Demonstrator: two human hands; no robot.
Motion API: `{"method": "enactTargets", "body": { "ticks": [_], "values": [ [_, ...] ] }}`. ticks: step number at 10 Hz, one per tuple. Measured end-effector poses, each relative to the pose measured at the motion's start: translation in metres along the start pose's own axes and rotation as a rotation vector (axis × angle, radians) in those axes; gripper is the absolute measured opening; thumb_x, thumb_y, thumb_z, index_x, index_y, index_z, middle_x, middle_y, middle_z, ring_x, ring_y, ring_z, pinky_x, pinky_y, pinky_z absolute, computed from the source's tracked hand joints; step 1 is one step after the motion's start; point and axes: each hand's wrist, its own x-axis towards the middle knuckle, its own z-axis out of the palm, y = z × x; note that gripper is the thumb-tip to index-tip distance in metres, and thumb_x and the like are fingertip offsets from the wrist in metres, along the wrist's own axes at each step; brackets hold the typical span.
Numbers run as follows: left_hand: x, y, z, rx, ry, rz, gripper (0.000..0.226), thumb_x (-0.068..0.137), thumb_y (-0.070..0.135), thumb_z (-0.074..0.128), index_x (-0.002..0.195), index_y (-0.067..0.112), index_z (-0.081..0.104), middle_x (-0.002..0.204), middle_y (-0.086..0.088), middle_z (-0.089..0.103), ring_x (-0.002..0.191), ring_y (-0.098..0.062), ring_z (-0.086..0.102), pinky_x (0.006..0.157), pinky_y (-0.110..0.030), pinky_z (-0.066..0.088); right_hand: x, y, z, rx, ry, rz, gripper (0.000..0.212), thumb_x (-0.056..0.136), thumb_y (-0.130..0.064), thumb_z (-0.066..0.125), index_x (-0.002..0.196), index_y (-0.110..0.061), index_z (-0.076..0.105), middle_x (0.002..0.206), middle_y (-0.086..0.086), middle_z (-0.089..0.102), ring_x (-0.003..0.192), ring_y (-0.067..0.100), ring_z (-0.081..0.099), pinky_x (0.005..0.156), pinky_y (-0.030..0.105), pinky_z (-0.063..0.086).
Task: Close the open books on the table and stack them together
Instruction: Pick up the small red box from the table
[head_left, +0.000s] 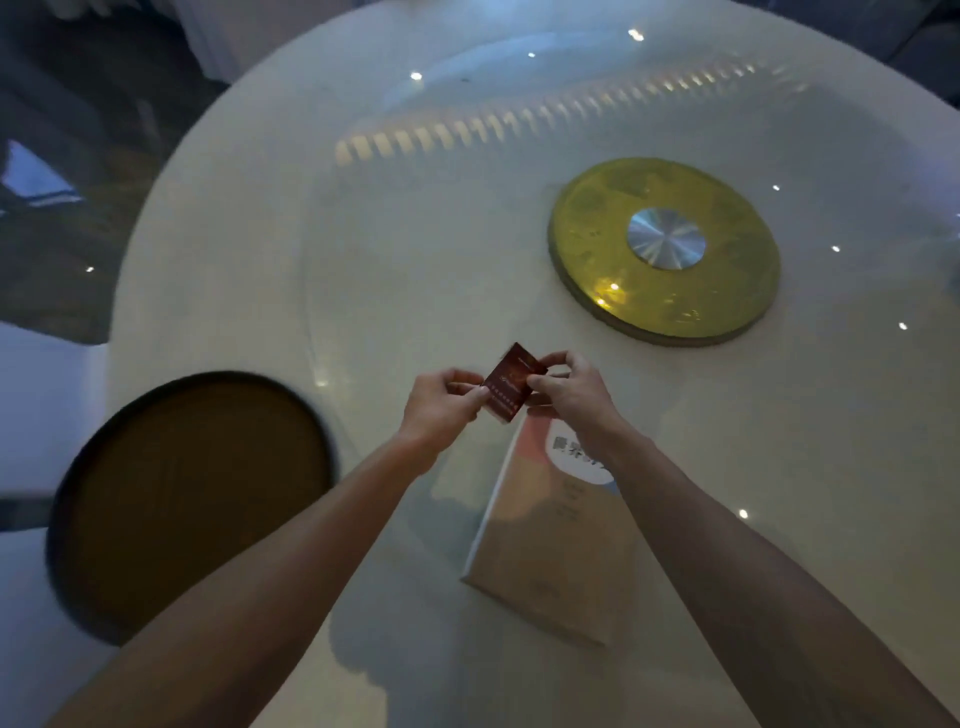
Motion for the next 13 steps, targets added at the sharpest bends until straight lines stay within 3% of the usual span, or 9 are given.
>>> {"method": "enactTargets", "body": {
  "ticks": [2, 4, 6, 8, 9, 11, 13],
  "values": [
    [-0.039, -0.053, -0.107, -0.079, 0.191, -0.054, 0.009, 0.089, 0.011, 0.074, 0.098, 0.011, 0.074, 0.084, -0.007, 0.074, 0.076, -0.02, 0.068, 0.079, -0.035, 0.059, -0.019, 0.005, 0.118, -0.085, -0.172, -0.005, 0.017, 0.097, 0.001, 0.061, 0.114, -0.001, 0.062, 0.097, 0.02, 0.064, 0.068, 0.021, 0.066, 0.069, 0.036, 0.06],
    [-0.075, -0.116, -0.194, -0.081, 0.384, -0.132, 0.011, 0.086, 0.012, 0.076, 0.087, 0.022, 0.073, 0.091, -0.006, 0.076, 0.09, -0.024, 0.075, 0.085, -0.045, 0.062, -0.048, 0.016, 0.228, -0.24, -0.323, -0.013, 0.016, 0.098, -0.008, 0.062, 0.114, -0.006, 0.063, 0.101, 0.017, 0.066, 0.077, 0.022, 0.066, 0.071, 0.035, 0.059],
    [-0.096, -0.167, -0.249, -0.094, 0.485, -0.212, 0.01, 0.086, 0.014, 0.076, 0.091, 0.022, 0.072, 0.096, -0.004, 0.074, 0.094, -0.022, 0.072, 0.086, -0.045, 0.061, -0.066, 0.032, 0.305, -0.42, -0.424, 0.023, 0.042, 0.098, -0.017, 0.066, 0.136, -0.004, 0.057, 0.099, 0.007, 0.067, 0.083, 0.017, 0.069, 0.081, 0.035, 0.062],
    [-0.105, -0.199, -0.273, -0.064, 0.503, -0.292, 0.011, 0.091, 0.016, 0.071, 0.101, 0.019, 0.07, 0.104, -0.005, 0.072, 0.098, -0.023, 0.069, 0.088, -0.044, 0.059, -0.079, 0.044, 0.344, -0.527, -0.474, 0.052, 0.051, 0.098, -0.018, 0.067, 0.144, -0.003, 0.052, 0.122, 0.019, 0.069, 0.11, 0.027, 0.072, 0.096, 0.041, 0.061],
    [-0.103, -0.205, -0.278, -0.03, 0.497, -0.3, 0.014, 0.092, 0.018, 0.07, 0.106, 0.018, 0.069, 0.107, -0.004, 0.071, 0.099, -0.022, 0.068, 0.087, -0.041, 0.059, -0.079, 0.047, 0.351, -0.528, -0.474, 0.074, 0.057, 0.098, -0.02, 0.068, 0.148, -0.003, 0.049, 0.122, 0.014, 0.069, 0.108, 0.023, 0.071, 0.097, 0.04, 0.06],
    [-0.095, -0.203, -0.283, 0.108, 0.468, -0.251, 0.018, 0.094, 0.019, 0.067, 0.112, 0.014, 0.068, 0.105, 0.0, 0.065, 0.097, -0.015, 0.061, 0.073, -0.025, 0.051, -0.07, 0.052, 0.357, -0.551, -0.475, 0.075, 0.06, 0.098, -0.024, 0.067, 0.152, -0.006, 0.046, 0.129, 0.011, 0.066, 0.109, 0.019, 0.069, 0.092, 0.034, 0.061],
    [-0.093, -0.197, -0.289, 0.235, 0.388, -0.243, 0.022, 0.094, 0.023, 0.067, 0.114, 0.012, 0.067, 0.106, -0.003, 0.066, 0.097, -0.017, 0.064, 0.063, -0.019, 0.044, -0.071, 0.05, 0.356, -0.687, -0.471, -0.007, 0.056, 0.099, -0.028, 0.065, 0.15, -0.01, 0.049, 0.142, 0.01, 0.061, 0.126, 0.024, 0.062, 0.105, 0.041, 0.055]
  ]
}}
